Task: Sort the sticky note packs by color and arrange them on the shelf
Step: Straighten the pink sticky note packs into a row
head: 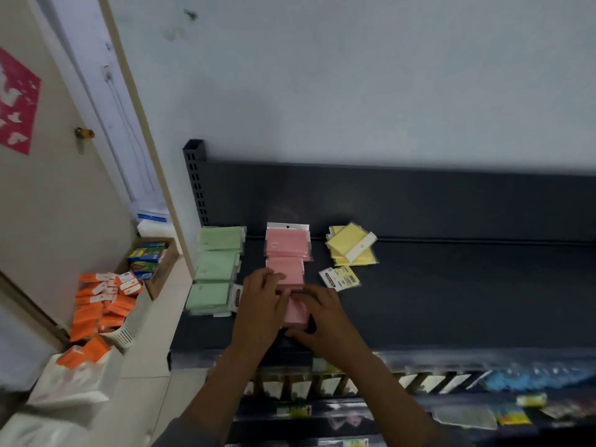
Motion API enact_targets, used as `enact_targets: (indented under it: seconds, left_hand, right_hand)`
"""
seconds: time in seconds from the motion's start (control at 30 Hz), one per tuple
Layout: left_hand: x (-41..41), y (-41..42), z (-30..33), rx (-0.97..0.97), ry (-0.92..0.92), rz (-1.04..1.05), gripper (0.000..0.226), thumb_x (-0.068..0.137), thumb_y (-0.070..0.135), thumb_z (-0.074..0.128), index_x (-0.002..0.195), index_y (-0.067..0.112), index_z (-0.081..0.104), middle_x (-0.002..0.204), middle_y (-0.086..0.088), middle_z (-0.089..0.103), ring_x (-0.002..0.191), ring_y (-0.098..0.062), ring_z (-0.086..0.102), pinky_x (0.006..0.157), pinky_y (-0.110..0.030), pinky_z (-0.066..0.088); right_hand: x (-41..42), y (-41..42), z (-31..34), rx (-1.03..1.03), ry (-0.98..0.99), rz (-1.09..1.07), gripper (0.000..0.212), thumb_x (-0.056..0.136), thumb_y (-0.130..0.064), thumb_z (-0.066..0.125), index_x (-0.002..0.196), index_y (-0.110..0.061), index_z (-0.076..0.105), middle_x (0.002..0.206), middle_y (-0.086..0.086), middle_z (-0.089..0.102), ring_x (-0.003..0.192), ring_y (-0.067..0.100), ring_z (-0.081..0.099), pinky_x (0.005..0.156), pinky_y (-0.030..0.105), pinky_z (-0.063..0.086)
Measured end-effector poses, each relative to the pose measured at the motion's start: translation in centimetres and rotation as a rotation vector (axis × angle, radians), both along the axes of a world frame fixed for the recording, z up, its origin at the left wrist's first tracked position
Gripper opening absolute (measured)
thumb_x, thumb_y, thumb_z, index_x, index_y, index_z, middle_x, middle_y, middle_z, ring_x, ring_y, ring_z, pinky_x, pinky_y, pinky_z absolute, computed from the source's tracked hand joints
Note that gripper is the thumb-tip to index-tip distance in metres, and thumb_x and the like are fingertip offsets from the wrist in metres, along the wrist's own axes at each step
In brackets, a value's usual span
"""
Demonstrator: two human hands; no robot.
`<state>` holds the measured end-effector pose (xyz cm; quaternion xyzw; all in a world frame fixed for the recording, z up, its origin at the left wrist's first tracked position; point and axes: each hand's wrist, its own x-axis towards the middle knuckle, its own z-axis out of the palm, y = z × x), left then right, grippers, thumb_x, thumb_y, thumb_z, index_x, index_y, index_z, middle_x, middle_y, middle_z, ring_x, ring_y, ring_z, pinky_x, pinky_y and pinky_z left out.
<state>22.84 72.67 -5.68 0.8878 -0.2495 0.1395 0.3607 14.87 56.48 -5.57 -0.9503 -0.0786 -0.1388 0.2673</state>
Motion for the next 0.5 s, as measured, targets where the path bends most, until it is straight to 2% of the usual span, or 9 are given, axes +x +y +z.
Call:
enact_targets:
  seconds: [0.17, 0.27, 0.4, 0.5]
  left_hand:
    - [-3.4, 1.3, 0.1, -0.015, 0.073, 0.022, 0.030, 0.096, 0.020, 0.062, 0.127, 0.018, 0.059, 0.119, 0.002, 0.043, 0.109, -0.017, 0.049, 0.091, -0.032, 0.048]
    - [-4.6, 1.6, 0.3, -0.039, 0.170, 0.048, 0.032, 0.094, 0.018, 0.066, 0.125, 0.014, 0.062, 0.122, -0.002, 0.049, 0.108, -0.017, 0.055, 0.095, -0.030, 0.048]
    - [-5.1, 1.7, 0.7, -0.030, 0.197, 0.054, 0.036, 0.091, 0.015, 0.071, 0.125, 0.013, 0.062, 0.126, -0.003, 0.053, 0.112, -0.014, 0.054, 0.096, -0.015, 0.039]
    - [-4.9, 2.2, 1.0, -0.050, 0.174, 0.017, 0.033, 0.091, 0.019, 0.072, 0.123, 0.016, 0.063, 0.125, 0.000, 0.055, 0.113, -0.015, 0.054, 0.099, -0.023, 0.045]
  right_hand:
    - [-0.5, 0.6, -0.4, 0.117, 0.074, -0.079, 0.073, 0.079, -0.032, 0.080, 0.142, -0.024, 0.045, 0.131, -0.002, 0.039, 0.124, 0.015, 0.038, 0.107, 0.029, 0.040]
    - [-0.6, 1.5, -0.3, 0.215, 0.088, -0.085, 0.066, 0.082, -0.016, 0.077, 0.140, -0.024, 0.047, 0.129, -0.003, 0.038, 0.119, 0.016, 0.048, 0.104, 0.032, 0.046]
    - [-0.3, 2.6, 1.0, 0.278, 0.086, -0.101, 0.056, 0.087, 0.000, 0.062, 0.136, -0.023, 0.050, 0.129, -0.006, 0.035, 0.114, 0.012, 0.052, 0.102, 0.027, 0.048]
    - [0.1, 3.2, 1.0, 0.274, 0.051, -0.089, 0.055, 0.088, 0.004, 0.056, 0.136, -0.020, 0.050, 0.129, -0.003, 0.037, 0.114, 0.014, 0.053, 0.103, 0.028, 0.048]
